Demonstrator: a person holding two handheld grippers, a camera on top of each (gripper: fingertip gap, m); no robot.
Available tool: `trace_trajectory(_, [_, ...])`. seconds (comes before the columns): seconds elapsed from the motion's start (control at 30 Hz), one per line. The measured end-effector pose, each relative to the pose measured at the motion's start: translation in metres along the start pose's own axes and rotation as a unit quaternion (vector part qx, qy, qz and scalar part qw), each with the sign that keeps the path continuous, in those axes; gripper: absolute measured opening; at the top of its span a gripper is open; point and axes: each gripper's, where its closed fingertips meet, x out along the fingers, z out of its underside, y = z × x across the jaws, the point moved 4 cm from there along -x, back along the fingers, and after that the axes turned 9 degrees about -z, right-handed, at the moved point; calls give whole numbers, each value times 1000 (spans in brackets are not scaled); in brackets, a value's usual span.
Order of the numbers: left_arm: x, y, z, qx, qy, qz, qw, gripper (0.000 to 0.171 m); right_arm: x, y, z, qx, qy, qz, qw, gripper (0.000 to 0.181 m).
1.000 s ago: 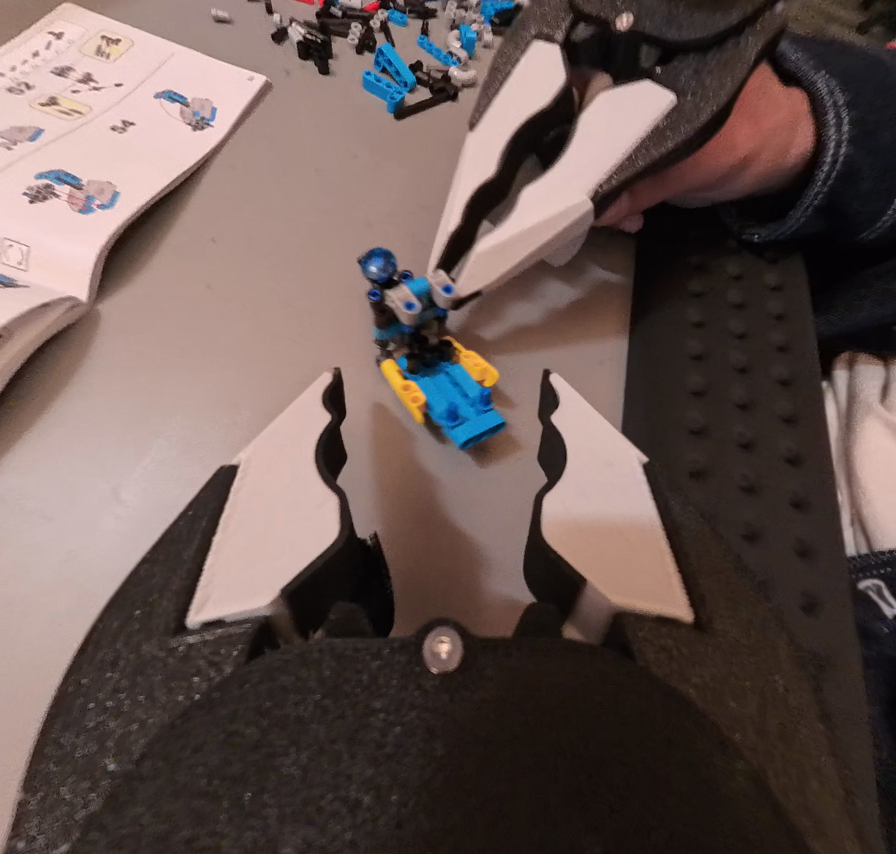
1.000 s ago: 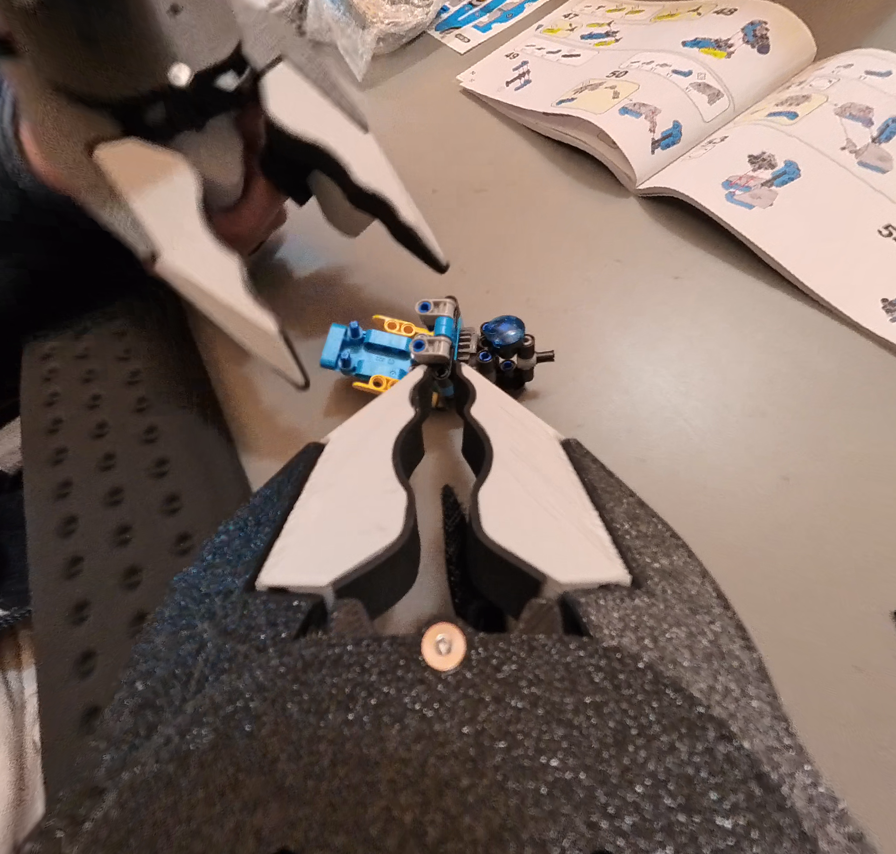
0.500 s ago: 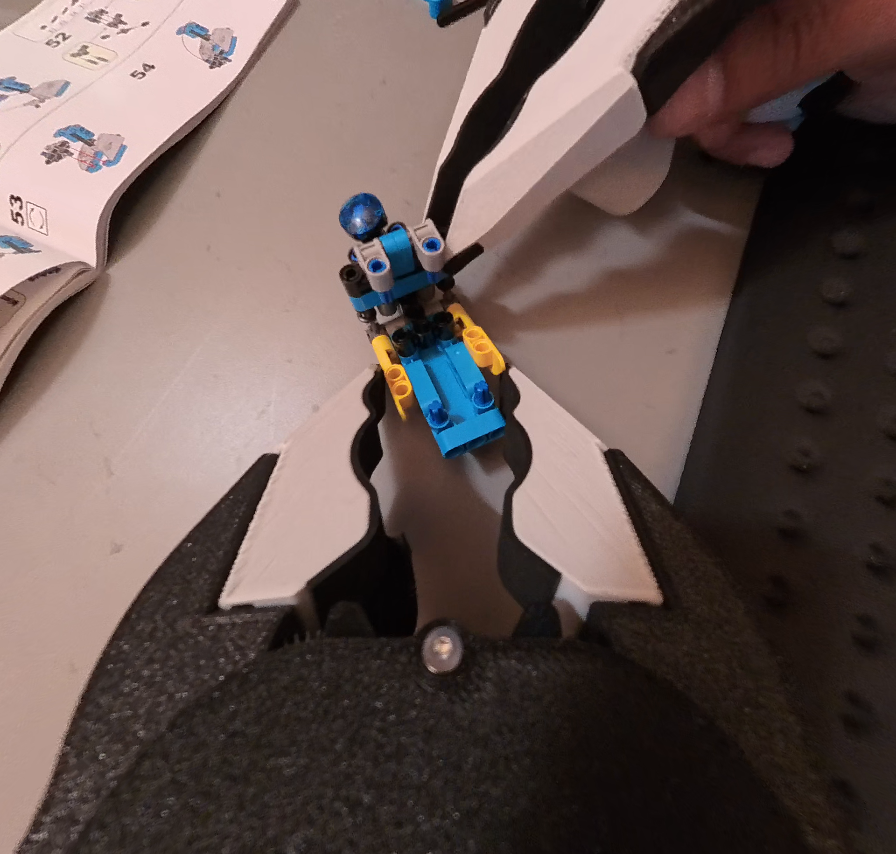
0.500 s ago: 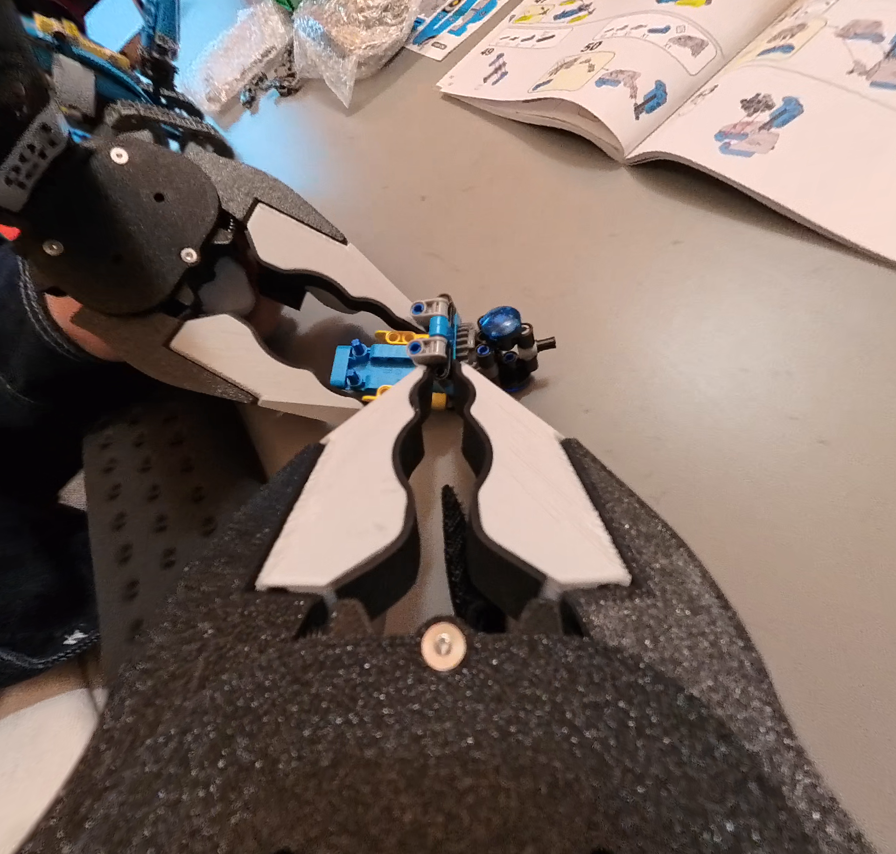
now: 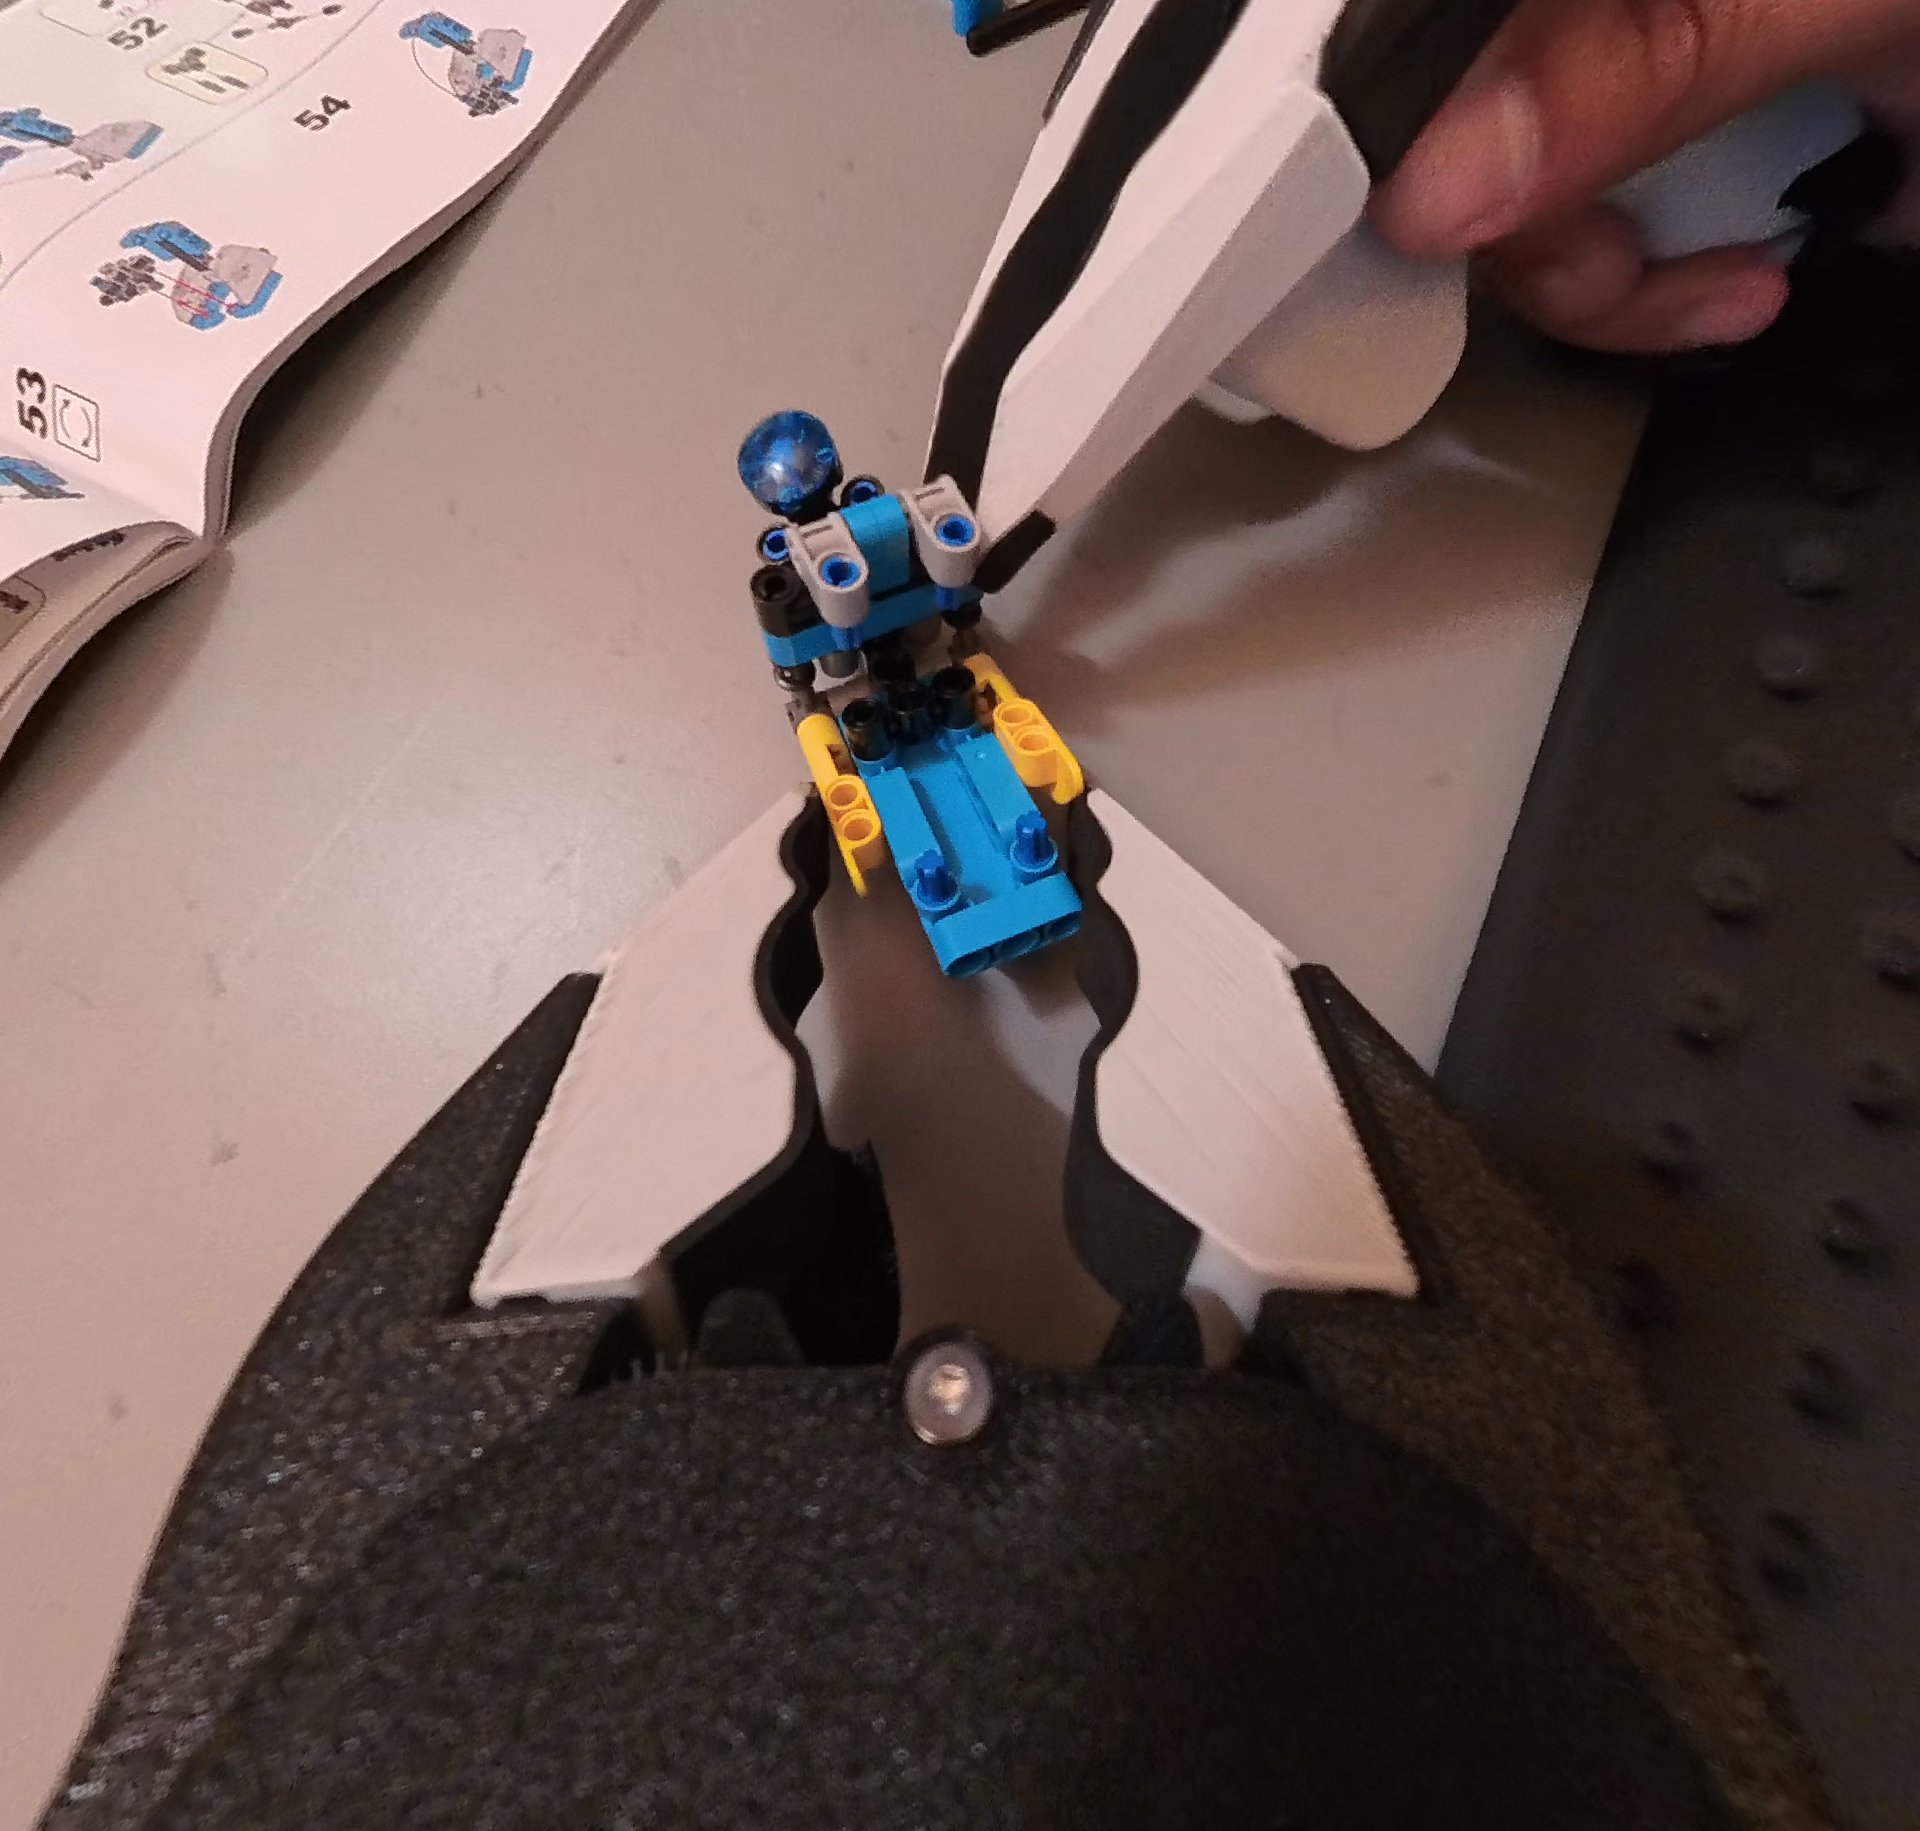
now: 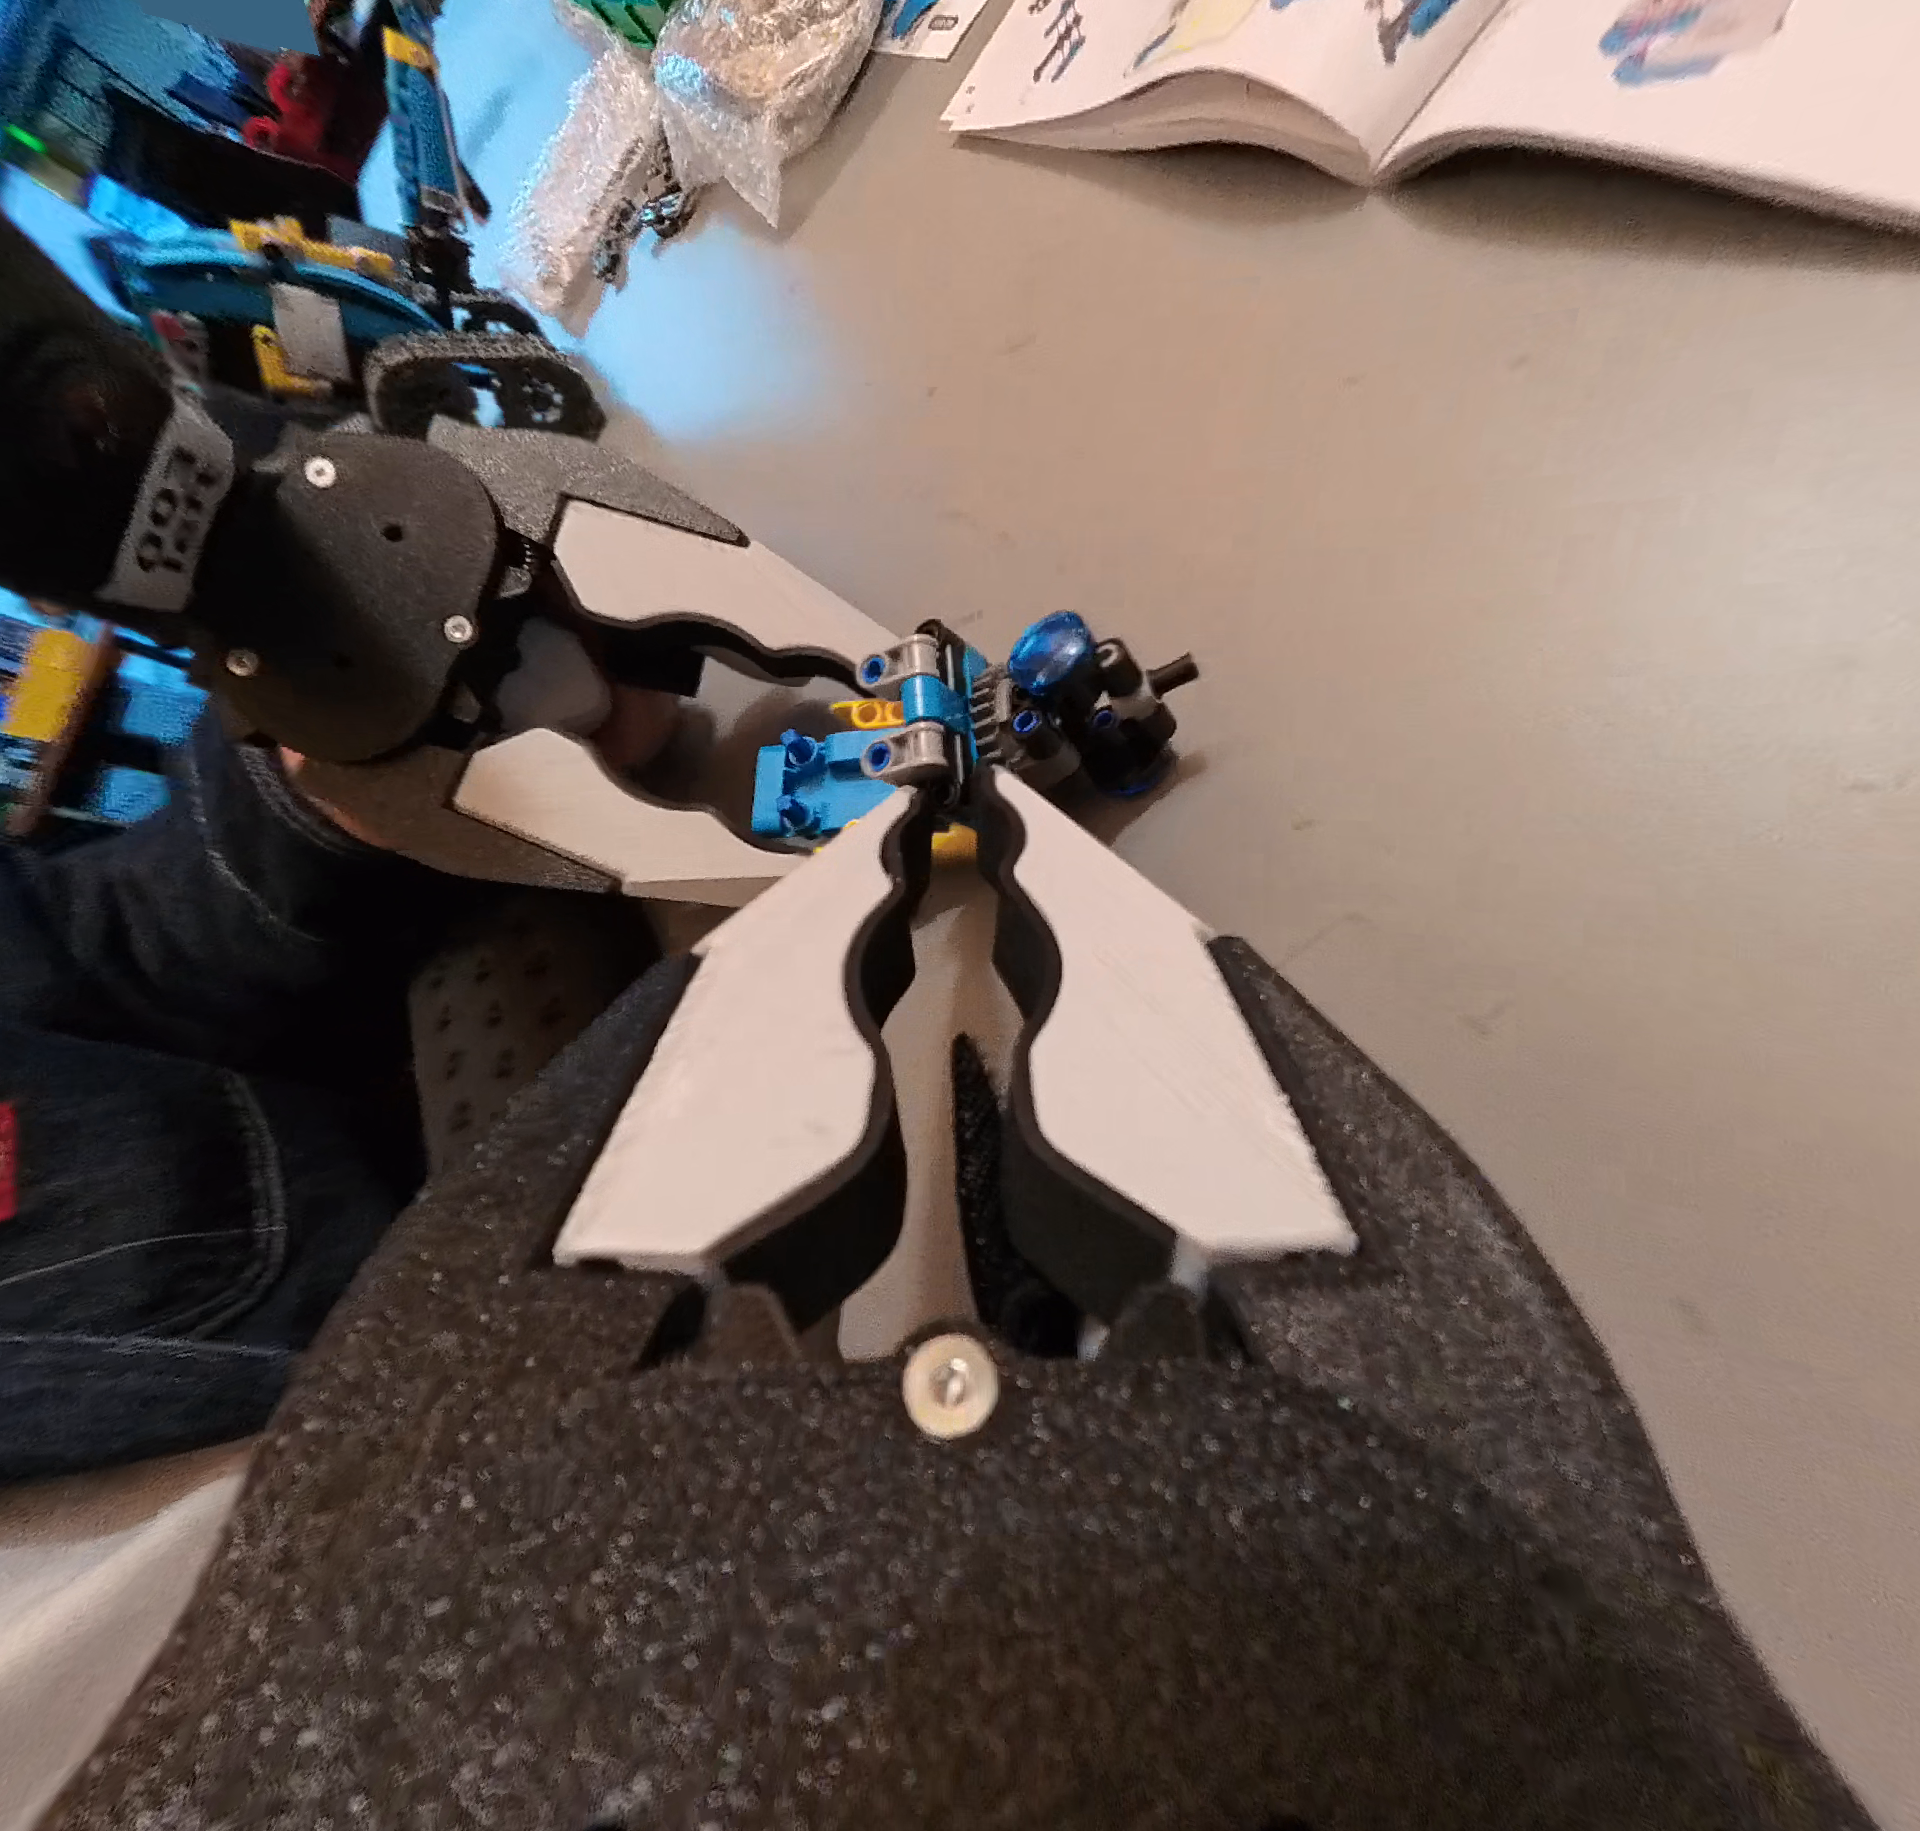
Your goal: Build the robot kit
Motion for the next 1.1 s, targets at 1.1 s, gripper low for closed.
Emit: trace_trajectory(1.1, [-1, 3, 1, -22, -3, -14, 1000, 50, 4, -13, -8, -127, -110, 87, 982, 7])
